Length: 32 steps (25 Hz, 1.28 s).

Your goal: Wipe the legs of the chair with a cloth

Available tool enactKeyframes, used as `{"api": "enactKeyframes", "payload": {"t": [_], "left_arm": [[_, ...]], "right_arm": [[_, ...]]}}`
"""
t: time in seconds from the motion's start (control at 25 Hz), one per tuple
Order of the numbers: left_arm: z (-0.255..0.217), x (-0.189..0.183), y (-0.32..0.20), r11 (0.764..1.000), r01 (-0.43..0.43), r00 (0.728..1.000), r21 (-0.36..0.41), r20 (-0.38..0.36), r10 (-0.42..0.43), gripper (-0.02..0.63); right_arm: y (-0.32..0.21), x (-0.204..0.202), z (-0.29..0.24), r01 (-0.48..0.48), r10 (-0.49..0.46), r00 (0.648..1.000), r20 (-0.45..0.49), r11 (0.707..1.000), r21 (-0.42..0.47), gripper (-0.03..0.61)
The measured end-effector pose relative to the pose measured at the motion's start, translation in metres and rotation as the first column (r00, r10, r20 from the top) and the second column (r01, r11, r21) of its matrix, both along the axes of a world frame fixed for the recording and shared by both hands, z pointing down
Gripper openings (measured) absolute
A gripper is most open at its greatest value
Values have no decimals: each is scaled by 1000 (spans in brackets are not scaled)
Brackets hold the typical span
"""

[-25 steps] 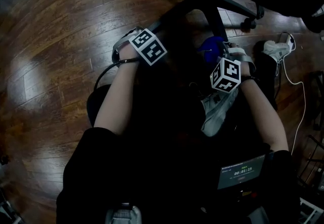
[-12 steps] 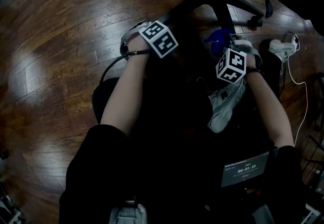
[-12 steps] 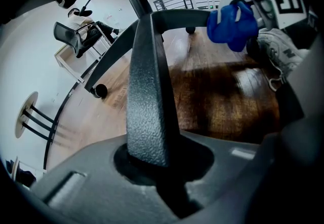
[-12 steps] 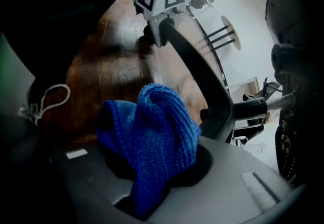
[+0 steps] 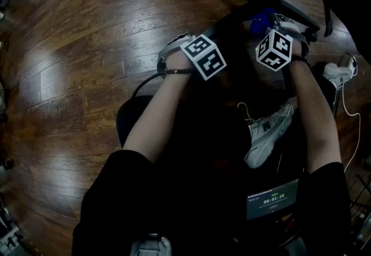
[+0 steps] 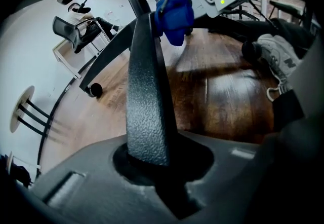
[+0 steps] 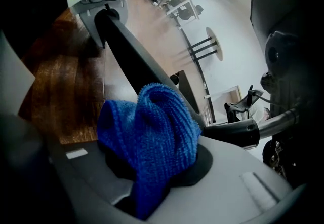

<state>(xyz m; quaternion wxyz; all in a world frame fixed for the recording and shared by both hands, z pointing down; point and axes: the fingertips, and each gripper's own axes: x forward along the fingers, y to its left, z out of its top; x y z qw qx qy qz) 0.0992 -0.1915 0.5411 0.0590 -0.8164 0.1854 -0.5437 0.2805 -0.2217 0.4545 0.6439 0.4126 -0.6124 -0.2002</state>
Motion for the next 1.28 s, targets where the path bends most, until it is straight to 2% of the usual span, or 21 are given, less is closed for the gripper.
{"api": "enactKeyframes", "payload": {"t": [0.08,0.16,0.2,0.28,0.32,0.4,0.52,0.6,0.68,0.72,0.8,0.88,0.96,1.04,1.28], "left_arm": [[0,11,11,998,16,999,-59,-28,-18,58],[-1,23,25,995,1,1000,-98,-26,-3,92],[0,29,33,994,-17,1000,-111,-18,15,112],[1,44,53,987,-68,998,-149,-16,67,145],[1,53,66,978,-103,994,-182,-42,97,164],[-5,76,98,947,-178,978,-266,-156,140,188],[-12,103,139,891,-296,934,-343,-301,194,244],[-15,112,151,868,-354,908,-349,-349,230,266],[-15,113,157,849,-399,892,-345,-361,272,272],[-14,110,161,842,-425,884,-332,-351,308,272],[-13,108,166,825,-500,845,-262,-355,400,272],[-14,107,167,805,-555,806,-209,-377,457,272],[-15,107,167,793,-575,788,-202,-398,470,272],[-16,107,169,781,-591,773,-202,-418,477,272],[-19,106,174,717,-669,691,-195,-517,505,272]], "right_arm": [[-4,8,0,7,-7,1000,-4,1000,-4,96],[3,18,2,-22,23,999,24,999,-39,100],[12,23,2,-55,58,996,62,997,-61,97],[33,28,-1,-126,137,971,194,990,-68,96],[45,27,-6,-154,163,948,274,987,-54,95],[67,15,-16,-175,168,901,401,984,-19,94],[94,-25,-31,-96,70,870,488,995,29,94],[110,-58,-35,-6,-12,840,542,999,32,95],[126,-86,-25,70,-52,795,605,998,-5,94],[134,-97,-19,92,-53,770,636,995,-28,94],[143,-114,-9,108,-47,739,672,993,-50,95],[136,-118,-6,106,-69,763,643,994,-20,95],[119,-112,-6,86,-77,802,592,996,12,95],[92,-98,-11,49,-63,819,571,998,40,95],[2,-36,-40,-105,25,773,634,991,89,97]]}}
